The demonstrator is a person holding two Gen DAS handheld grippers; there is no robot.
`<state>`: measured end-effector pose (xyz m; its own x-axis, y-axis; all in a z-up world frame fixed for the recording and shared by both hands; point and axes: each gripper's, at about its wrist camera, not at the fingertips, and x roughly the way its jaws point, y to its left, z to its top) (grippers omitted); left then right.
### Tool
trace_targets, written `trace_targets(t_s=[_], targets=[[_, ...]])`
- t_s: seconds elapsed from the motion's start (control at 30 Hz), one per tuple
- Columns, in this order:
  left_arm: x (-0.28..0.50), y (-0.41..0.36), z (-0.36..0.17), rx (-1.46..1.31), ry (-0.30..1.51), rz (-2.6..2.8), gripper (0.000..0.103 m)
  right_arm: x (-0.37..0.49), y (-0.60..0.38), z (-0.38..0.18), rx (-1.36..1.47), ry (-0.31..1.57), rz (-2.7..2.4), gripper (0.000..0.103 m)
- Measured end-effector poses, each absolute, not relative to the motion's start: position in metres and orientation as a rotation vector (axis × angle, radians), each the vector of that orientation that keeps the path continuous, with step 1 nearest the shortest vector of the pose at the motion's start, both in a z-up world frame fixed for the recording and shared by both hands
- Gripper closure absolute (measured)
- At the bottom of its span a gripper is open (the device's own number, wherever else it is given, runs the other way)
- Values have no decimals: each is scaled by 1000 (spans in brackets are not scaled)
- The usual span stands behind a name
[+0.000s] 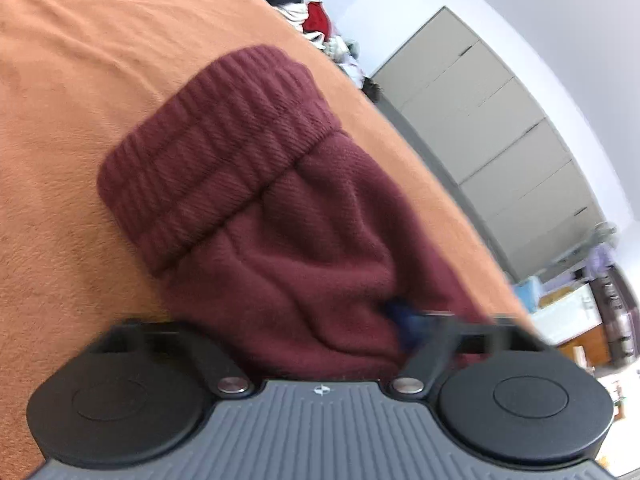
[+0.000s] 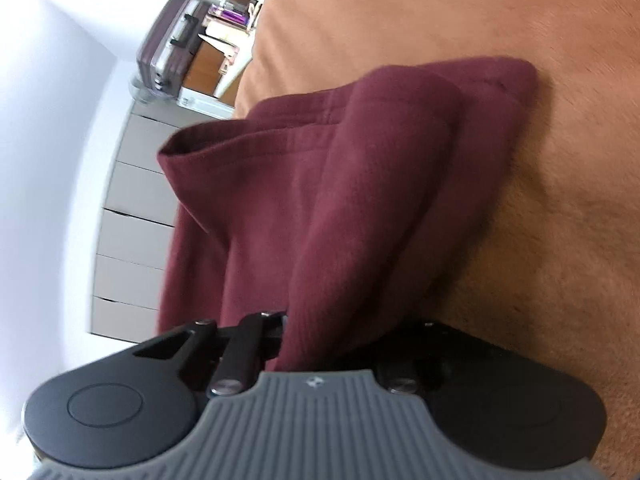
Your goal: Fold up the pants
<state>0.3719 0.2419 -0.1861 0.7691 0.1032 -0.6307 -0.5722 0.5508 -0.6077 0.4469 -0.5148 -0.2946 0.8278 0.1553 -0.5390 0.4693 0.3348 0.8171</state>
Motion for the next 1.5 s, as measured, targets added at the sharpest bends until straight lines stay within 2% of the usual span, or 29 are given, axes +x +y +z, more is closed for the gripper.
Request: trace_targets(t_s=[0.03, 0.17, 0.27, 0.53, 0.73, 0.9, 1.0, 1.07, 1.1, 1.17, 1.23, 1.37, 1.4, 1.5], targets=[[368, 244, -184, -922, 572, 391, 66, 444, -515, -292, 1202, 590, -213, 96], [366, 238, -158, -849, 577, 401, 75, 435, -510, -265, 1076, 525, -174, 97], [362, 230, -138, -801, 576, 376, 76, 432, -508, -241, 1072, 518, -163, 99], [311, 237, -112, -906, 581, 345, 77, 410, -503, -199, 1076, 498, -142, 99], [260, 251, -120, -952, 607, 330, 77, 364, -510, -166, 1022, 526, -113, 99], [208, 260, -143, -995, 706, 320, 77, 313, -518, -169, 990, 575, -116, 99], [192, 265, -159, -999, 795, 307, 70, 282, -516, -186, 944, 638, -141, 98], [185, 268, -166, -976, 839, 333, 49, 272, -512, -203, 885, 692, -162, 98], [185, 268, -165, -951, 864, 340, 45, 271, -511, -211, 857, 710, -181, 96], [186, 269, -163, -896, 907, 322, 30, 264, -509, -227, 833, 726, -215, 92], [189, 274, -160, -855, 941, 304, 27, 257, -509, -238, 832, 740, -251, 72], [188, 296, -153, -862, 1021, 257, 24, 252, -509, -238, 796, 772, -236, 63], [187, 299, -146, -843, 1016, 247, 24, 251, -509, -233, 771, 785, -239, 56], [170, 309, -126, -747, 959, 214, 13, 240, -499, -206, 627, 827, -283, 49]])
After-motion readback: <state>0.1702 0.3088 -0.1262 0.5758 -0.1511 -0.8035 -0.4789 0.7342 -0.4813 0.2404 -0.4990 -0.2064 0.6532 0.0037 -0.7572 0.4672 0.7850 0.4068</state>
